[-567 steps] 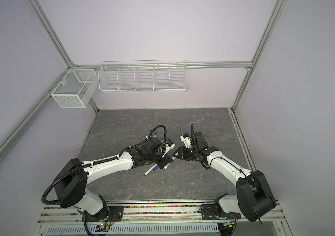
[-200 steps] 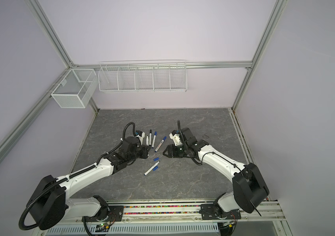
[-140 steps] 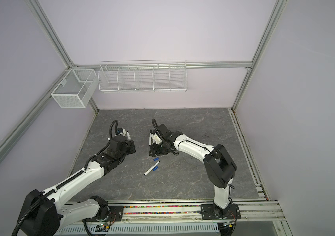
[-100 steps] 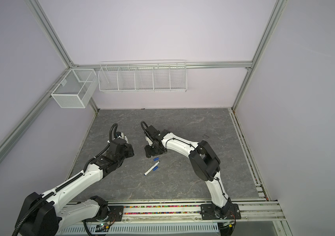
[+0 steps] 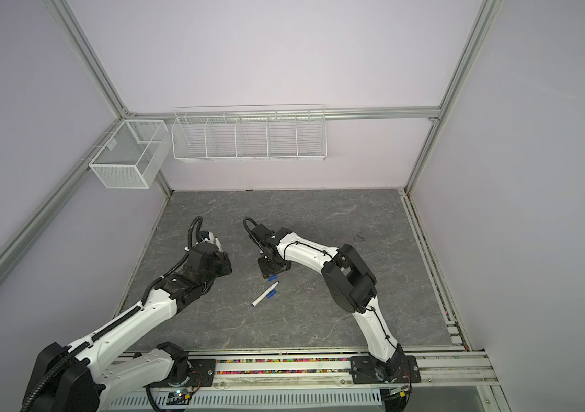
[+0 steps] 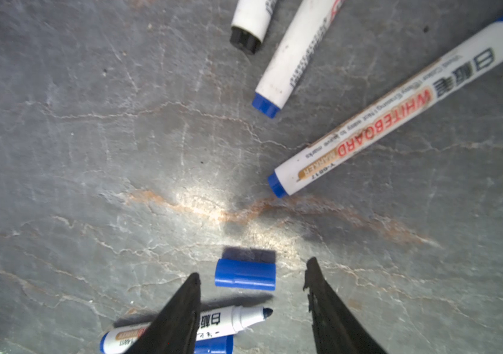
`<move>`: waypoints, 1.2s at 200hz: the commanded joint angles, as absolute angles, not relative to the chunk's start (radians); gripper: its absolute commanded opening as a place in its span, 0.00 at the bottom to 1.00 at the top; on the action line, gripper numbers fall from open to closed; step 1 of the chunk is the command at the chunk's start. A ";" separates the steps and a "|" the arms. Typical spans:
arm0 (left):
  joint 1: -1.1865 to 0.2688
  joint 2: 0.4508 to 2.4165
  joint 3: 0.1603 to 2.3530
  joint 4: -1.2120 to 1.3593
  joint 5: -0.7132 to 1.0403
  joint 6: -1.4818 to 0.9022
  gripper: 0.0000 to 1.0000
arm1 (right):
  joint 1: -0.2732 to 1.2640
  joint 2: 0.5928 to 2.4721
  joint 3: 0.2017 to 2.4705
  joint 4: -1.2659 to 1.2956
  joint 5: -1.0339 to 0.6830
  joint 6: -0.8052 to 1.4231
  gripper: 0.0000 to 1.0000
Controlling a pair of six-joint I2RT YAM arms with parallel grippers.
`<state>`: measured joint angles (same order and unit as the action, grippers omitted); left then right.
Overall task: Insert the pens into the pen caps
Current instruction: 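Lower the right gripper onto the loose blue cap and grasp it upright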
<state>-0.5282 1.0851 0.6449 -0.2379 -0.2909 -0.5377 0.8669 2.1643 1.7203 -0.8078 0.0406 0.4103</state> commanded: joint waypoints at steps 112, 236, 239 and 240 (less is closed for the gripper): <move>-0.522 1.099 0.647 -0.244 -0.273 -0.534 0.00 | 0.881 2.178 1.661 -0.832 0.128 0.385 0.58; -0.522 1.116 0.638 -0.223 -0.261 -0.537 0.00 | 0.807 1.990 1.384 -0.702 0.084 0.449 0.57; -0.522 1.117 0.638 -0.224 -0.260 -0.537 0.00 | 0.806 1.988 1.384 -0.700 0.077 0.449 0.57; -0.522 1.118 0.638 -0.223 -0.259 -0.536 0.00 | 0.806 1.988 1.385 -0.700 0.075 0.449 0.57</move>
